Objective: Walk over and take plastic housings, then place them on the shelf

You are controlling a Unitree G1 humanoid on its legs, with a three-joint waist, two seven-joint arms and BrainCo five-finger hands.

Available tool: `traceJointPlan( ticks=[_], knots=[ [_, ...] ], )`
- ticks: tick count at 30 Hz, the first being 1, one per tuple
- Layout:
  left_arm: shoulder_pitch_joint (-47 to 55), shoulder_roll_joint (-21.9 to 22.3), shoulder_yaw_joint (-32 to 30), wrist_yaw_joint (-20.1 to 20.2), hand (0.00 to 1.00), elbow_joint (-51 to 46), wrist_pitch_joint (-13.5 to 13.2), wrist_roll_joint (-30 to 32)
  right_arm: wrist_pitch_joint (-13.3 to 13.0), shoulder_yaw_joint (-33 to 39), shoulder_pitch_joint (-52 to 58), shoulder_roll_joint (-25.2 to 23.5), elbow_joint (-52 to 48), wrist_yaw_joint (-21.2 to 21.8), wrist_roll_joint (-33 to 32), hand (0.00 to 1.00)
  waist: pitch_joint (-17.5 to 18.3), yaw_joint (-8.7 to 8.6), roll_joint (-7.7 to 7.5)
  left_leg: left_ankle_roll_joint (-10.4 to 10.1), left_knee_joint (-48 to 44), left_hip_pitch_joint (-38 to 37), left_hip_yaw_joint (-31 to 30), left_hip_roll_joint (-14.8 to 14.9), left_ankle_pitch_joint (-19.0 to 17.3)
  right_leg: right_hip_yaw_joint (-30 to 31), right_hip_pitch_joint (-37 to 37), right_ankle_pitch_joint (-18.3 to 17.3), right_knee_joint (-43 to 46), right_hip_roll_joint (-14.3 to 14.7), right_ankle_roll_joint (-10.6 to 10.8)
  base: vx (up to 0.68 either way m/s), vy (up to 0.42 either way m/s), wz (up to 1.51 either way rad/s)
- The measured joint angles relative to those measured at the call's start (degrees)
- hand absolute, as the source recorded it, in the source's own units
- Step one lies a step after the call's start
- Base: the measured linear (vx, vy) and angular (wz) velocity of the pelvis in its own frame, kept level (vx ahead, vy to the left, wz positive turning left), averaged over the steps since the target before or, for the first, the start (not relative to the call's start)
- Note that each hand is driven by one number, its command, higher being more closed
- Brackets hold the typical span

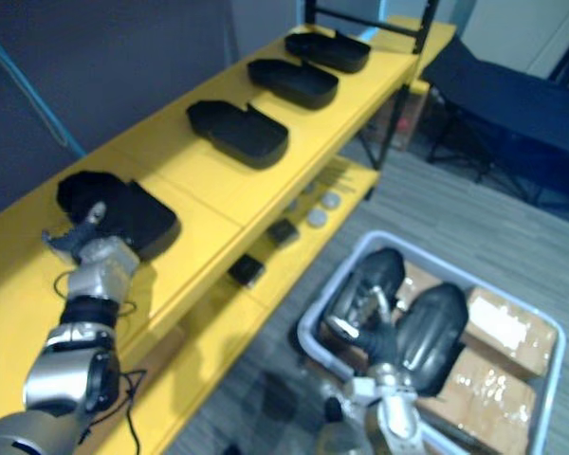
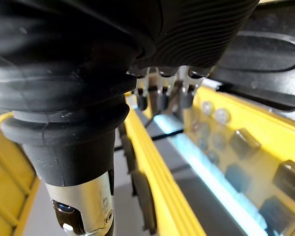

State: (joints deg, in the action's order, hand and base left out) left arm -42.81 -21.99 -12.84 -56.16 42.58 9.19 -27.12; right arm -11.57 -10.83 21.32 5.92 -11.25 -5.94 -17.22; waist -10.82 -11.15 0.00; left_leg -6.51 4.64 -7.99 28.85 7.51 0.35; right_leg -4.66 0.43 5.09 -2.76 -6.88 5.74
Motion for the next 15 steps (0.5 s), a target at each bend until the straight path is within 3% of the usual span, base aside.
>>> traceJointPlan(
  ticks=[5,10,12,13,15],
  knots=[
    [0.0,-0.6,-0.7,0.8,0.0,-2.2,-2.8,0.8,-2.4,-0.6,-0.2,0.0,0.3,0.7,0.0,0.0,0.3,1.19,-0.11,0.0,0.0,-0.1,-0.9,0.0,0.1,-1.0,0.8,0.0,-0.2,-0.2,0.0,-0.02,-0.013,0.09],
    [1.2,-6.9,-3.7,4.1,0.0,-6.5,-4.7,1.6,-3.9,-0.7,-0.4,0.2,0.4,1.6,0.1,0.0,1.8,2.68,0.25,0.0,0.0,0.1,-2.6,-0.2,0.2,-3.0,1.8,0.0,-0.7,0.0,0.0,-0.01,-0.019,0.17],
    [7.5,-8.7,-5.8,7.6,0.0,-15.9,-10.2,5.5,-5.3,-0.3,-0.9,0.4,0.4,1.7,0.1,0.0,3.3,3.36,1.13,0.1,0.0,0.2,-3.8,-0.2,0.3,-4.4,2.3,0.0,-0.7,0.0,0.0,0.02,-0.027,0.26],
    [9.6,-8.6,-6.4,8.1,0.0,-20.1,-11.4,6.1,-5.7,-0.1,-1.3,0.5,0.4,1.6,0.1,0.0,3.4,3.51,1.28,0.1,0.0,0.2,-4.3,-0.2,0.3,-4.9,2.8,-0.1,-0.8,-0.1,-0.2,0.0,-0.01,0.31],
    [20.6,-7.2,-7.8,11.8,0.0,-39.7,-15.3,8.2,-6.8,1.5,-2.6,0.4,0.4,0.1,1.3,0.0,4.7,5.03,1.85,0.1,0.0,0.3,-5.9,-0.2,0.3,-6.6,3.8,-0.4,-0.8,-0.2,-0.5,-0.02,-0.002,0.35]
  ],
)
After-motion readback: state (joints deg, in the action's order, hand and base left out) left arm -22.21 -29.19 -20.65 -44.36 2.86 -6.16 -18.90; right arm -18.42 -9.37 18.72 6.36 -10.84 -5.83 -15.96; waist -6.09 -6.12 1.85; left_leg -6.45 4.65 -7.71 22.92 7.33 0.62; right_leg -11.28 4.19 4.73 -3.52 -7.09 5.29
